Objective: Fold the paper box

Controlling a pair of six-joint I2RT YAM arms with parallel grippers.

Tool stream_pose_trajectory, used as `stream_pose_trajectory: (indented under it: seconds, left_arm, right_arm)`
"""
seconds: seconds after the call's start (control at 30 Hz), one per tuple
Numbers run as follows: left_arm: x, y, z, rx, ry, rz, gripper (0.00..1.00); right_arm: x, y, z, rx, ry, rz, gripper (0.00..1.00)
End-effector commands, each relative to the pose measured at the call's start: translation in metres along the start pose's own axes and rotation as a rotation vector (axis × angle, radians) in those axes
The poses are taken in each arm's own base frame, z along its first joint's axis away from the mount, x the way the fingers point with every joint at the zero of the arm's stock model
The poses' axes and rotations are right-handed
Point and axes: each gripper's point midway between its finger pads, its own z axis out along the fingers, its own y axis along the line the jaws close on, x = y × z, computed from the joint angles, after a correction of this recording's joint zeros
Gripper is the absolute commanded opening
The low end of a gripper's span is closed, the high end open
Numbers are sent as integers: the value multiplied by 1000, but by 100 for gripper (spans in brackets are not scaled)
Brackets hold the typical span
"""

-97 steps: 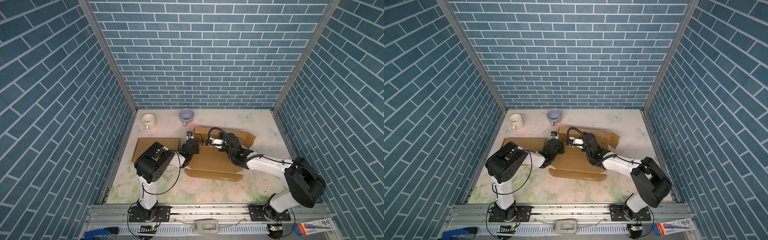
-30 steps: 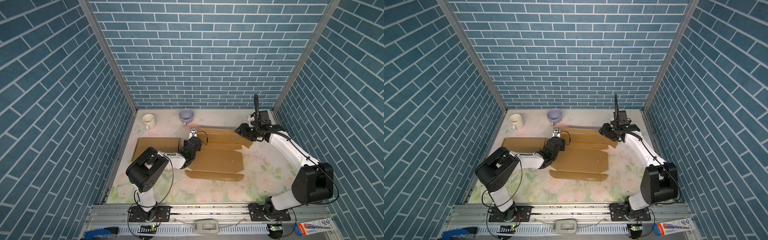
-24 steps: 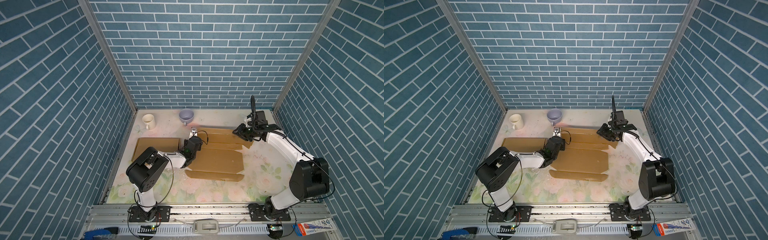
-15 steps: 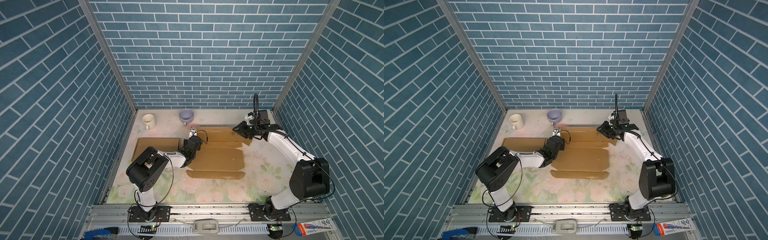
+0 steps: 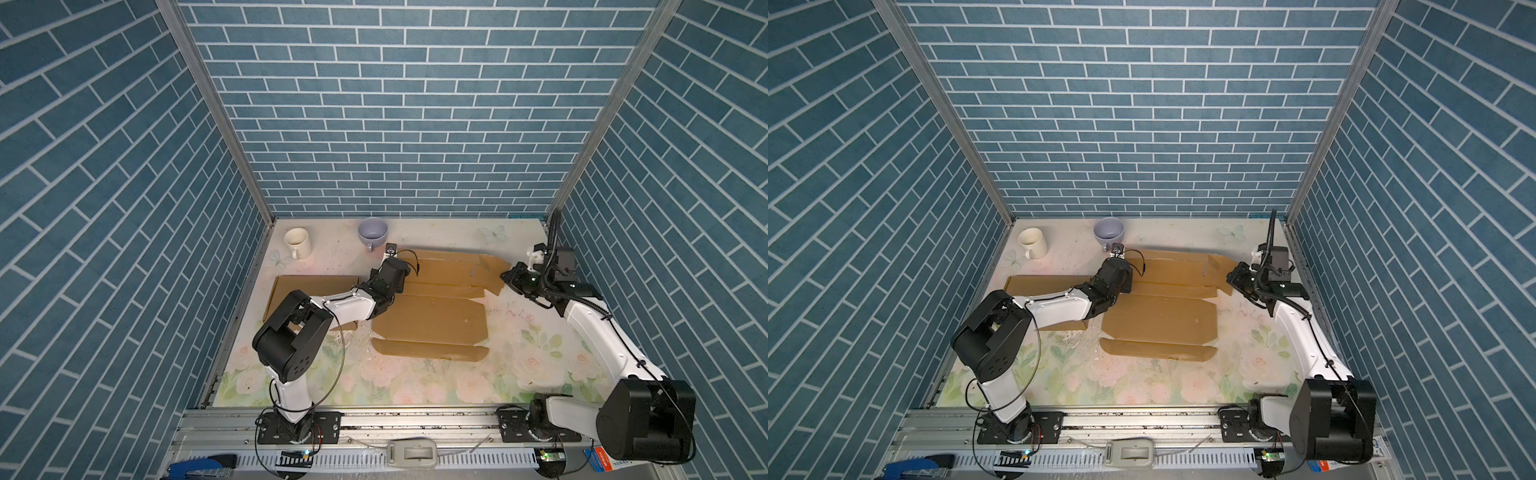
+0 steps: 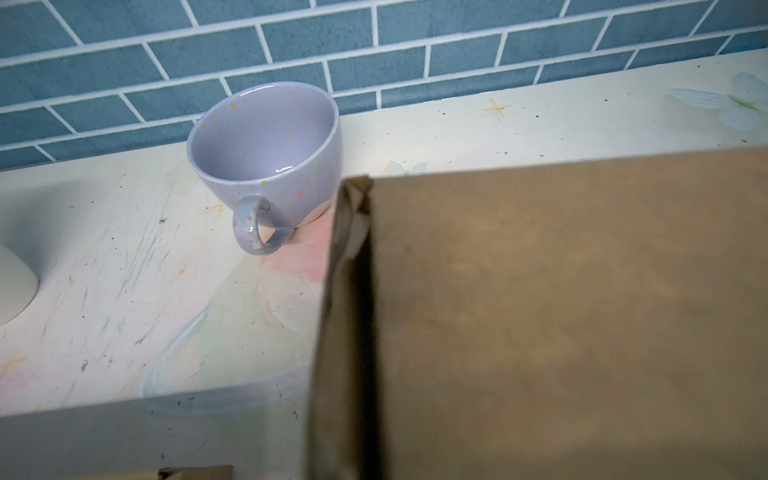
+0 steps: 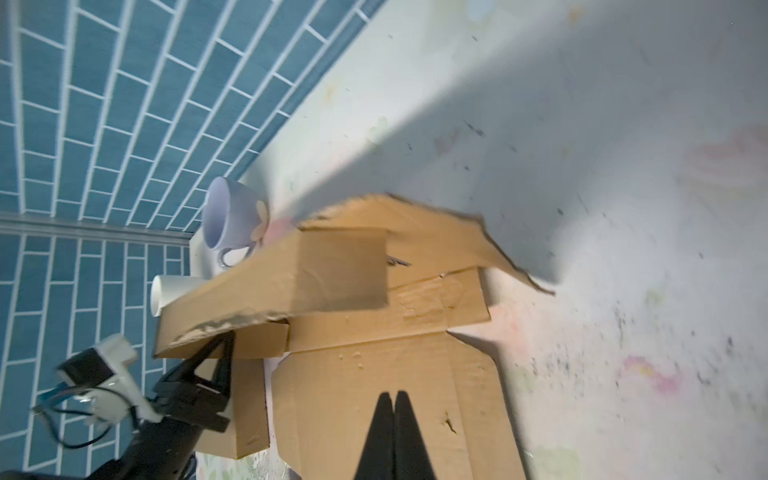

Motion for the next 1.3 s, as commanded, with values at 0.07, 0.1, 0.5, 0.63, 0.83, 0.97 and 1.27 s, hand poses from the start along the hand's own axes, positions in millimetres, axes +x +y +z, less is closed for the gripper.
stream_pose_trajectory:
  seconds: [0.07,0.1,0.5,0.63,0.83,0.97,1.27]
  left_arm:
    - [18,5,5,-19,92,38,0]
    - [19,5,6,-19,96,39,0]
    - [28,0,13,-3,126,49,0]
    - [27,0,14,0,127,47,0]
    - [29,-2,15,5,132,46,0]
    - [32,-2,16,6,137,46,0]
    - [33,-3,18,10,139,43,0]
  right_arm:
    - [5,-37,27,144,-151,-49,0]
    - [5,-46,33,190,-172,-59,0]
    - [9,-65,95,231,-229,-76,0]
    - [17,-60,107,196,-190,-76,0]
    - [20,-36,114,85,-163,-73,0]
    - [20,-7,115,-37,-141,-56,0]
    - [38,17,126,-92,-105,-32,0]
